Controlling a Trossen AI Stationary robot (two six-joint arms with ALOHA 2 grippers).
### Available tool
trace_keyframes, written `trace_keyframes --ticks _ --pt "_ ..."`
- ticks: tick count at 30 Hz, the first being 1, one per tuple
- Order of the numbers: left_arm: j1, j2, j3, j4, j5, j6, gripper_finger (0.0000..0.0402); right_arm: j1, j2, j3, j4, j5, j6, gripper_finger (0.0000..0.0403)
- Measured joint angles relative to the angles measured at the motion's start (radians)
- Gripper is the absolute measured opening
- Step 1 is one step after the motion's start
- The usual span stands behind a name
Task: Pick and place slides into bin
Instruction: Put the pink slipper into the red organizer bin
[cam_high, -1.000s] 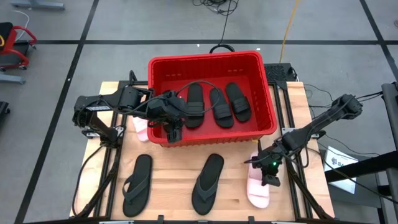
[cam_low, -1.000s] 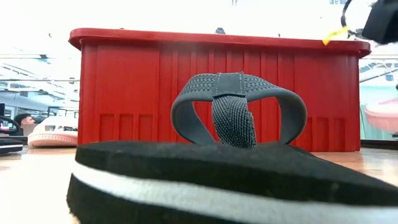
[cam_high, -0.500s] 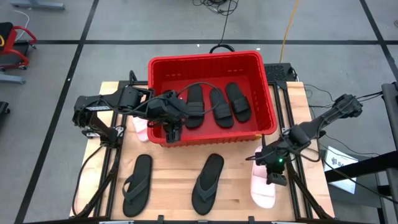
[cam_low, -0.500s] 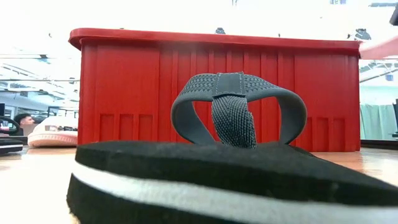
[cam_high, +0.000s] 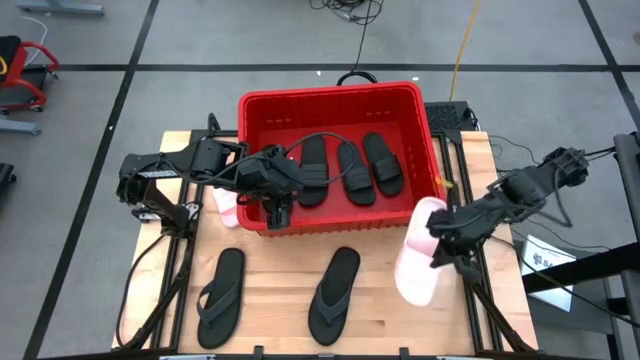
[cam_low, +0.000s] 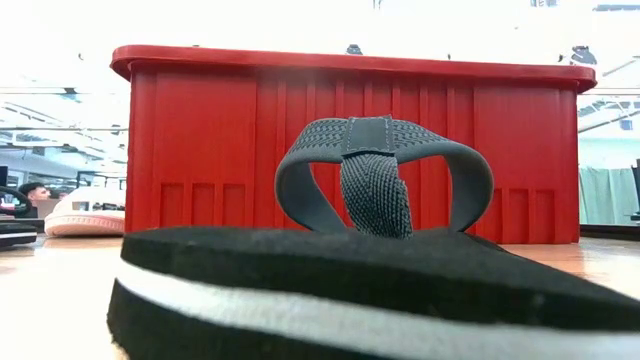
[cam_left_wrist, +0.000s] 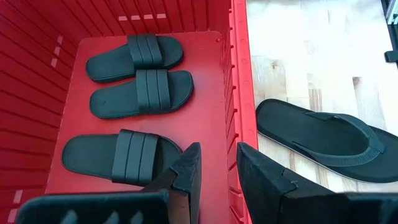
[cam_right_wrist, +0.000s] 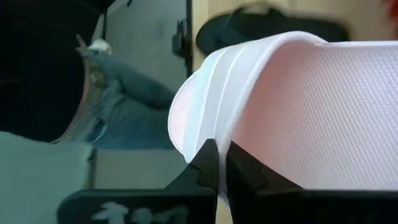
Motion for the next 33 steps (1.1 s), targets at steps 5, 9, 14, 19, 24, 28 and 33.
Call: trace_keyframes --ticks 5,9,14,19,24,28,33 --pt "0.0 0.0 0.0 0.0 0.0 -0.014 0.0097 -0.017 0.0 0.065 -0.032 0.115 -0.139 0.0" --pt "0.0 0.0 0.0 0.001 0.0 -0.019 0.0097 -0.066 0.0 0.105 -0.031 0.192 -0.324 0.0" --pt "0.0 0.0 0.0 0.002 0.0 -0.041 0.0097 -0.18 0.0 0.128 -0.028 0.336 -0.579 0.0" --pt "0.0 0.0 0.0 0.007 0.0 -0.069 0.0097 -0.354 0.016 0.128 0.014 0.535 -0.816 0.0" --pt "0.0 0.0 0.0 0.009 0.0 -0.115 0.0097 -0.537 0.057 0.128 0.208 0.609 -1.047 0.0" --pt "0.0 0.0 0.0 0.009 0.0 -0.139 0.0097 -0.657 0.11 0.128 0.28 0.507 -1.178 0.0" --pt "0.0 0.0 0.0 0.01 -0.001 -0.172 0.0097 -0.764 0.216 0.128 0.251 0.356 -1.265 0.0"
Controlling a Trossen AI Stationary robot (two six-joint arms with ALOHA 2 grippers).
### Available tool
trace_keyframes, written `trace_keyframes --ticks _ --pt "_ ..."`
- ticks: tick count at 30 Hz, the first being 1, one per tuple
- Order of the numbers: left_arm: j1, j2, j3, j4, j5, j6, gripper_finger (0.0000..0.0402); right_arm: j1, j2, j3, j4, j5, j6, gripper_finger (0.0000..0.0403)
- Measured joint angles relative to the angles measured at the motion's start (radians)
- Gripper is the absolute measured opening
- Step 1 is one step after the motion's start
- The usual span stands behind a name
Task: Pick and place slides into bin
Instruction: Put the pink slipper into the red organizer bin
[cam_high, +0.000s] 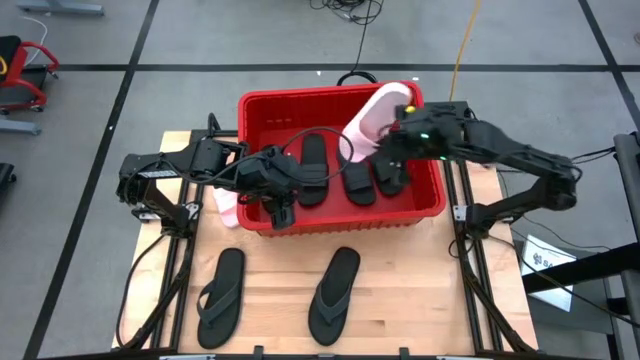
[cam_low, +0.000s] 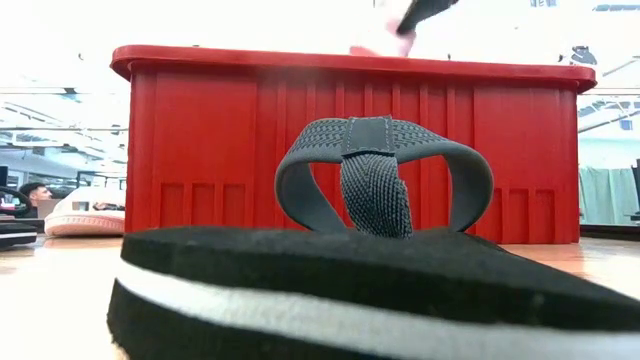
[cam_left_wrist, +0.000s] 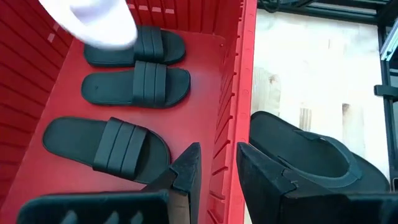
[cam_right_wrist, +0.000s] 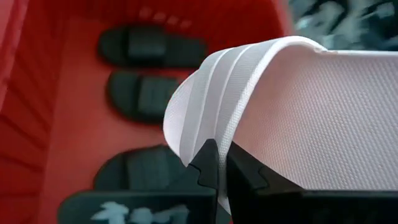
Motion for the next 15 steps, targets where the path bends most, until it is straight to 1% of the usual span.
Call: trace_keyframes --ticks 4,10,15 --pt "0.0 0.0 0.0 0.003 0.0 -0.006 0.0097 -0.038 0.098 0.0 -0.04 -0.091 -0.062 0.0" --pt "0.0 0.0 0.0 0.015 0.0 -0.008 0.0097 -0.052 0.235 0.0 -0.147 -0.099 -0.159 0.0" --pt "0.0 0.0 0.0 0.015 -0.001 -0.007 0.0097 -0.06 0.309 0.0 -0.203 -0.116 -0.205 0.0"
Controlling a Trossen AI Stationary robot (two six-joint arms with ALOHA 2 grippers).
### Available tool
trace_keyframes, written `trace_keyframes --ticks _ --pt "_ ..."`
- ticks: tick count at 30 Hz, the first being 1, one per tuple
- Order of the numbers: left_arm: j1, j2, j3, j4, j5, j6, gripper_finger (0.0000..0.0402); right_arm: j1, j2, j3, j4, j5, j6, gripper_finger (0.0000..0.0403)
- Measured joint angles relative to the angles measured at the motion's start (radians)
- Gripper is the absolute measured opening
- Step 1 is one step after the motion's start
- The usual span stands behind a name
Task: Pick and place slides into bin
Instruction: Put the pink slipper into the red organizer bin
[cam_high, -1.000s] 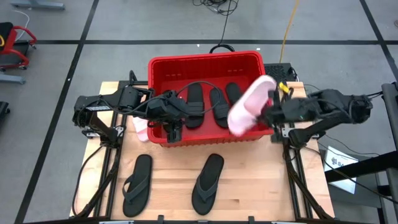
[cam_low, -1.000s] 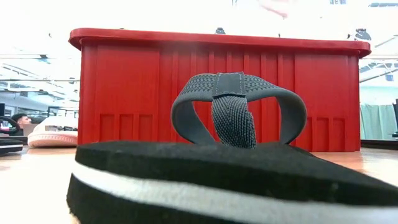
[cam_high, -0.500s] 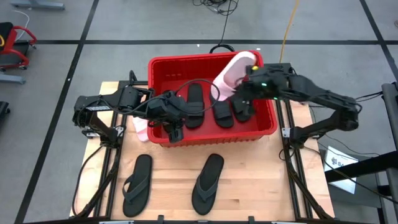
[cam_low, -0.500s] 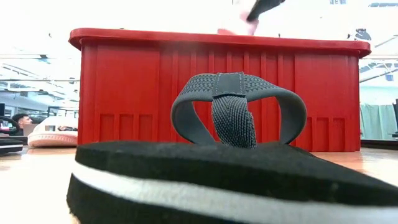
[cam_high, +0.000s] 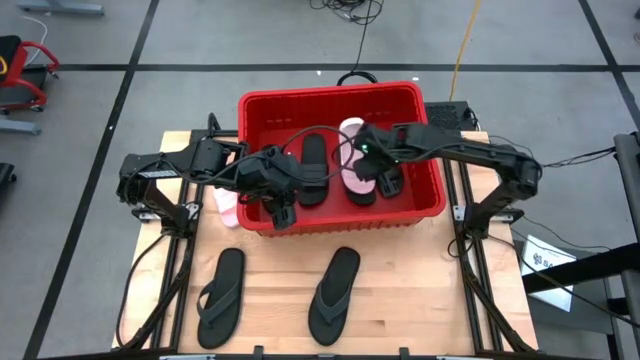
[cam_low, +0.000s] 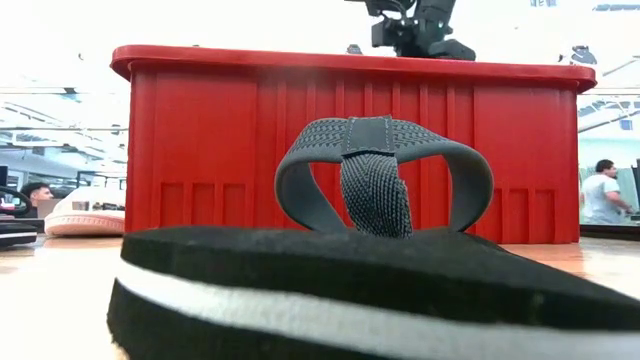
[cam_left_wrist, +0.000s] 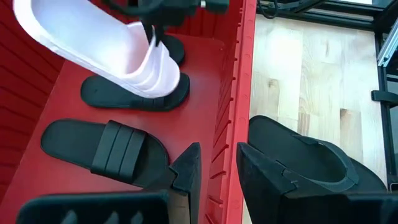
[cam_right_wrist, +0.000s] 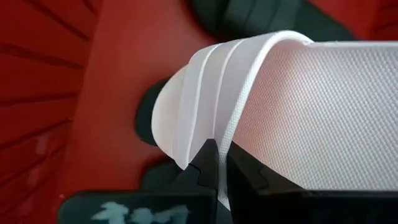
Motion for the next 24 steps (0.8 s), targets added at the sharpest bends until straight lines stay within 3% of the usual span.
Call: trace_keyframes --ticks 8,24 --pt "0.0 0.0 0.0 0.0 0.0 0.003 0.0097 -0.024 0.042 -0.029 -0.02 -0.057 -0.055 0.0" --pt "0.002 0.0 0.0 0.0 0.0 0.007 0.0097 -0.046 0.083 -0.108 0.045 -0.046 -0.052 0.0"
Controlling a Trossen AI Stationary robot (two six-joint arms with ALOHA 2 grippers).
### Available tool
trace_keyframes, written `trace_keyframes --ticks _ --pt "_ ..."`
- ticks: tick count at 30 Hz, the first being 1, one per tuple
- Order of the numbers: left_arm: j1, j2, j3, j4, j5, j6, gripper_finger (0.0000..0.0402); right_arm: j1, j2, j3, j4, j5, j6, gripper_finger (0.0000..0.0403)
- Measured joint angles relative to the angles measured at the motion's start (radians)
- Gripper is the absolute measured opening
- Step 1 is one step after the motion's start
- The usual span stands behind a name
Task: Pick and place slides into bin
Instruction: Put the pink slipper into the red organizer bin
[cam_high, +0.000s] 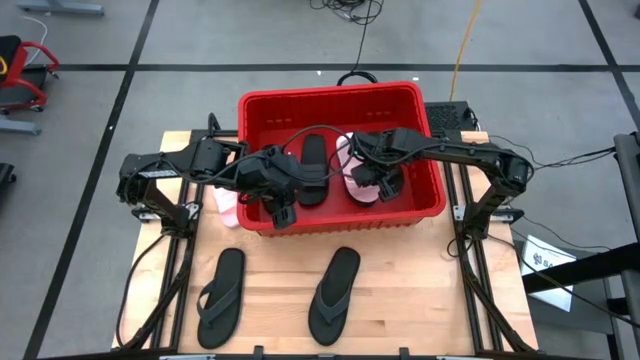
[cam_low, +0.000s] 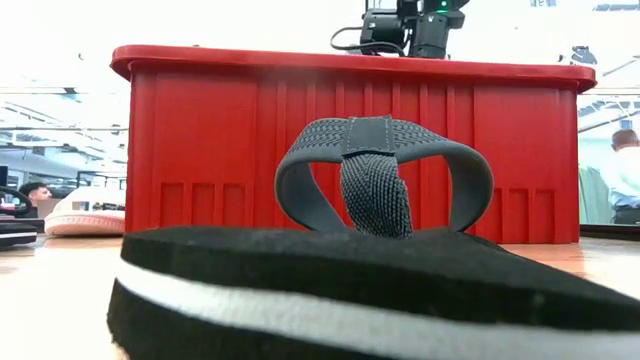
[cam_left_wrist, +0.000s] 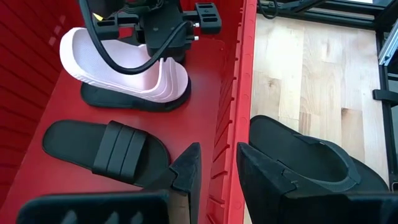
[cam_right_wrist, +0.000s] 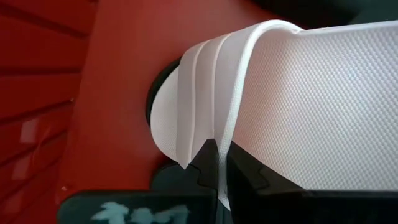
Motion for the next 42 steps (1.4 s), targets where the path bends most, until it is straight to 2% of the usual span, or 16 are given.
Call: trace_keyframes --ticks 6,12,20,23,31,42 --pt "-0.001 0.0 0.0 0.0 0.0 0.0 0.0097 -0.017 0.0 0.0 0.0 -0.007 0.001 0.0" --pt "-0.001 0.0 0.0 0.001 0.0 -0.001 0.0097 -0.016 -0.061 -0.002 -0.028 -0.082 0.037 0.0" --pt "0.0 0.0 0.0 0.001 0.0 -0.001 0.0097 -0.016 -0.099 -0.003 -0.065 -0.095 0.057 0.0" --pt "-0.001 0.0 0.0 0.001 0.0 -0.001 0.0097 -0.016 -0.088 -0.032 -0.032 -0.136 0.056 0.0" --pt "0.004 0.0 0.0 0.005 0.001 -0.002 0.0097 -0.023 -0.089 -0.137 0.035 -0.134 0.028 0.0" --pt "0.013 0.0 0.0 0.005 0.002 -0.001 0.0097 -0.024 -0.089 -0.148 0.089 -0.129 -0.033 0.0009"
